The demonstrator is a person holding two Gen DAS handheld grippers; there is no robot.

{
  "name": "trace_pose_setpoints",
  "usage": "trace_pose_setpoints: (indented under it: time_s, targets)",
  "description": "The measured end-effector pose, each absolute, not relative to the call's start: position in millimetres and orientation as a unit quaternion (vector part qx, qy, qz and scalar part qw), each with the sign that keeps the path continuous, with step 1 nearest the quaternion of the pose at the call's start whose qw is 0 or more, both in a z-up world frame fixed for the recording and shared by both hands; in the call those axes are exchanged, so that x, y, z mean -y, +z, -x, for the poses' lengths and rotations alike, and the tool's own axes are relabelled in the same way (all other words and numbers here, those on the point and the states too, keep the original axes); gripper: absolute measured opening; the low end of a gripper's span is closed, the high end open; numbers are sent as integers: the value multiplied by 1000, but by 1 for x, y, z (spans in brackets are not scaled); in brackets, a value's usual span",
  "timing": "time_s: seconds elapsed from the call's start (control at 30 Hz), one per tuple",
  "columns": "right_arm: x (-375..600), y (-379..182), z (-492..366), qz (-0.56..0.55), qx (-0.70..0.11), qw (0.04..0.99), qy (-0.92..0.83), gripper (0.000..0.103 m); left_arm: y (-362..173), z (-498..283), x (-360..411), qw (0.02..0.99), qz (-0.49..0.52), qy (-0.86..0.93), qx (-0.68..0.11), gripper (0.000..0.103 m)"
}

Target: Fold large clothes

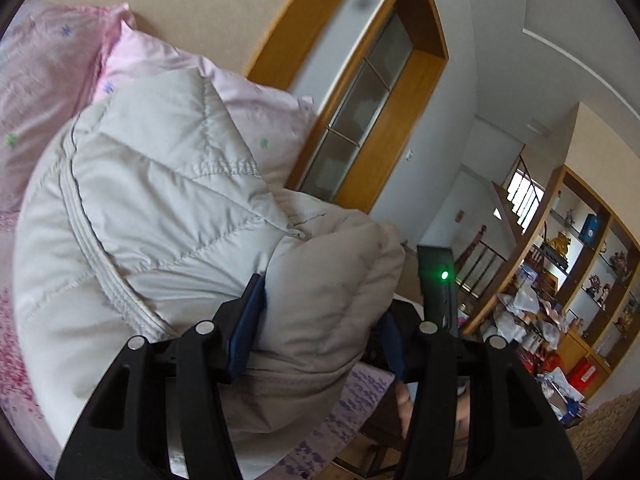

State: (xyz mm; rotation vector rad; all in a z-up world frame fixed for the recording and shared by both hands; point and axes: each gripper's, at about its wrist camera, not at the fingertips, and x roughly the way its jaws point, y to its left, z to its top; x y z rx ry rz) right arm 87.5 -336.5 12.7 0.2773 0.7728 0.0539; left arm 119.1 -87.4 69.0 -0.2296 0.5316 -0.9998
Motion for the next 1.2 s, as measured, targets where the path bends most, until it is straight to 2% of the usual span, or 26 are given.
trace_pose_setpoints:
  time_s: [0.03,0.1,0.3,0.4,0.43,0.57,0.73,1.2]
  targets:
    - [343,13,-91,-138,-375,917,18,28,66,-118,92,836,106,-476,-254,54]
    - [362,14,-87,-150,-370,917,-2,33,61,-117,103,832,95,-481,-259,56]
    - [402,44,-78,-209,-332,920,-1,35,46,-112,131,830,51,-487,-265,60]
    - [408,66,-83,-238,-310,918,67,54,40,-105,142,832,27,-488,-262,64]
    - [406,72,-88,-241,-310,915,95,55,39,-103,143,833,22,-488,-261,65]
    - [382,80,-109,-249,-337,885,204,55,34,-97,154,838,-10,-483,-254,68]
    - [356,75,-120,-247,-364,860,257,55,29,-91,161,842,-40,-477,-249,70]
    - [310,77,-128,-145,-392,868,268,53,20,-81,172,846,-79,-467,-245,77]
